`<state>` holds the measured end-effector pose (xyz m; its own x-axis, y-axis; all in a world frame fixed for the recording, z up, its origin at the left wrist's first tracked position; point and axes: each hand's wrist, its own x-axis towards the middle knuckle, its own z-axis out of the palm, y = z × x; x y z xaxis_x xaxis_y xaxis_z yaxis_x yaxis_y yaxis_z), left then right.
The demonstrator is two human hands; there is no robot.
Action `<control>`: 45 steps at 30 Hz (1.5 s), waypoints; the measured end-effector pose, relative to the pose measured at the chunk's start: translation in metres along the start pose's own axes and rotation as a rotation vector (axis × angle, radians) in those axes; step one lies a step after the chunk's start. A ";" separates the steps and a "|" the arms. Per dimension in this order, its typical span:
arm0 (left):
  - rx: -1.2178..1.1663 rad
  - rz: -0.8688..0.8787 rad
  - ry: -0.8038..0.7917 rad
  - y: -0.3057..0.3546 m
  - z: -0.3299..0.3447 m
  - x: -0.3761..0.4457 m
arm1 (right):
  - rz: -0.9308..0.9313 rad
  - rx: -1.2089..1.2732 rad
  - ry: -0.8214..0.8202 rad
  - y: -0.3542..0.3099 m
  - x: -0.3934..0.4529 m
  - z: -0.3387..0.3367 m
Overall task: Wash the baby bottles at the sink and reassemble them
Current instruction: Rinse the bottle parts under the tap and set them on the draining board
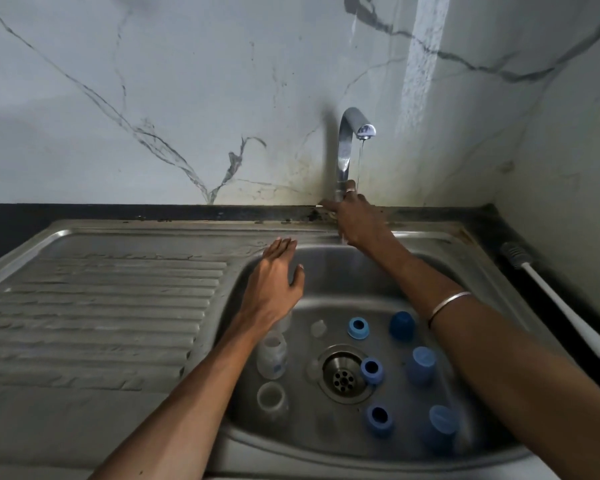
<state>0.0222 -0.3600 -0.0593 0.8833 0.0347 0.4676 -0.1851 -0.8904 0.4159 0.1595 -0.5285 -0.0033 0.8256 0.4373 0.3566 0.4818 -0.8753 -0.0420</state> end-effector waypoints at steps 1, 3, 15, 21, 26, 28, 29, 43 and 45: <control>-0.005 -0.009 -0.001 -0.001 0.000 0.000 | -0.033 -0.013 -0.002 0.003 0.000 0.000; -0.013 -0.023 0.004 -0.002 -0.001 0.000 | -0.071 0.027 0.002 0.013 -0.004 0.000; 0.018 -0.094 0.023 0.000 -0.007 -0.001 | 0.052 0.468 -0.052 0.045 -0.050 -0.013; 0.065 -0.196 -0.061 0.001 -0.008 -0.001 | 0.203 0.389 -0.242 0.047 -0.082 -0.022; 0.069 -0.304 -0.248 -0.006 -0.007 -0.002 | 0.201 0.301 -0.476 0.018 -0.111 -0.025; 0.044 -0.323 -0.285 -0.008 -0.007 -0.002 | 0.216 0.327 -0.511 0.008 -0.117 -0.018; 0.037 -0.327 -0.308 -0.009 -0.006 -0.002 | 0.225 0.339 -0.533 0.005 -0.119 -0.014; 0.096 -0.291 -0.504 -0.018 -0.001 -0.007 | 0.302 0.435 -0.699 0.008 -0.150 -0.005; 0.133 -0.297 -0.491 -0.018 0.001 -0.005 | 0.326 0.476 -0.642 0.010 -0.150 -0.003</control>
<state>0.0209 -0.3443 -0.0698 0.9909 0.1052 -0.0836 0.1283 -0.9250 0.3577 0.0397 -0.6038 -0.0541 0.8811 0.3374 -0.3314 0.1456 -0.8603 -0.4885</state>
